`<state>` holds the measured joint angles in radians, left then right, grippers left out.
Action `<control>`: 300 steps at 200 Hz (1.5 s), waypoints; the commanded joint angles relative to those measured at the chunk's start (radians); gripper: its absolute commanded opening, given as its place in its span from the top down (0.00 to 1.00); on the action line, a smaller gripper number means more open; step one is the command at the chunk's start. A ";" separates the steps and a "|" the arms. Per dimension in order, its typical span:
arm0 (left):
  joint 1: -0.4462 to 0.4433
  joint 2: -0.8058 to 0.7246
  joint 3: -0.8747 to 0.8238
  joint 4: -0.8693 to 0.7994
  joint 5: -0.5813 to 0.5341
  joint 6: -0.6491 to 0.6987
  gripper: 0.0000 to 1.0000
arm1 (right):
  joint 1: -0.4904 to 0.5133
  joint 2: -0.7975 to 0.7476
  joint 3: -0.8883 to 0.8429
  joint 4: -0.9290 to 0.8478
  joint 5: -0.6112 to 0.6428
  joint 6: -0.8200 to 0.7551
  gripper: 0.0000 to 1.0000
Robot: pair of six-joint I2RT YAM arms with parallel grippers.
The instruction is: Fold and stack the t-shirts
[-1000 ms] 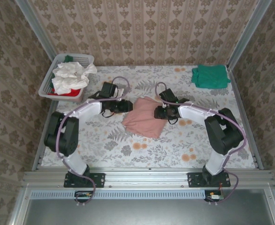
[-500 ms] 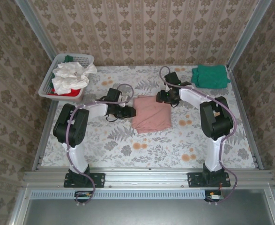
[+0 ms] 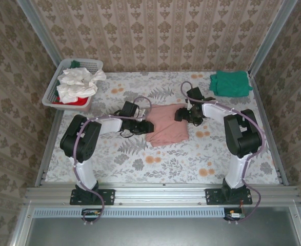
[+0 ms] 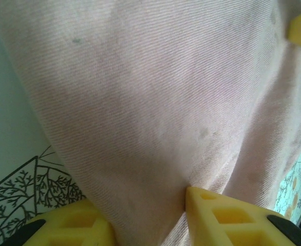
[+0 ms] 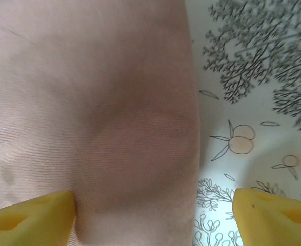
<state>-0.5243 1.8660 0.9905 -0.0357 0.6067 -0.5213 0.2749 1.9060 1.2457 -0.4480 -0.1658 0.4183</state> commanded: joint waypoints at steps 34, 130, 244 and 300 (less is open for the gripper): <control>-0.008 0.059 0.046 0.005 0.028 0.001 0.63 | -0.006 0.108 0.031 0.023 -0.103 0.023 0.34; 0.042 0.078 0.125 -0.055 0.072 0.030 0.63 | -0.036 0.137 0.240 -0.082 -0.058 -0.029 0.80; 0.263 -0.065 0.015 -0.132 0.056 0.101 0.63 | -0.189 0.262 0.706 -0.348 0.156 -0.251 0.95; 0.288 -0.063 -0.009 -0.131 0.051 0.111 0.63 | -0.276 0.390 1.016 -0.410 0.158 -0.296 1.00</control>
<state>-0.2512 1.8217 0.9981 -0.1463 0.6579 -0.4431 0.0288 2.2562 2.1464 -0.8192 -0.0296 0.1616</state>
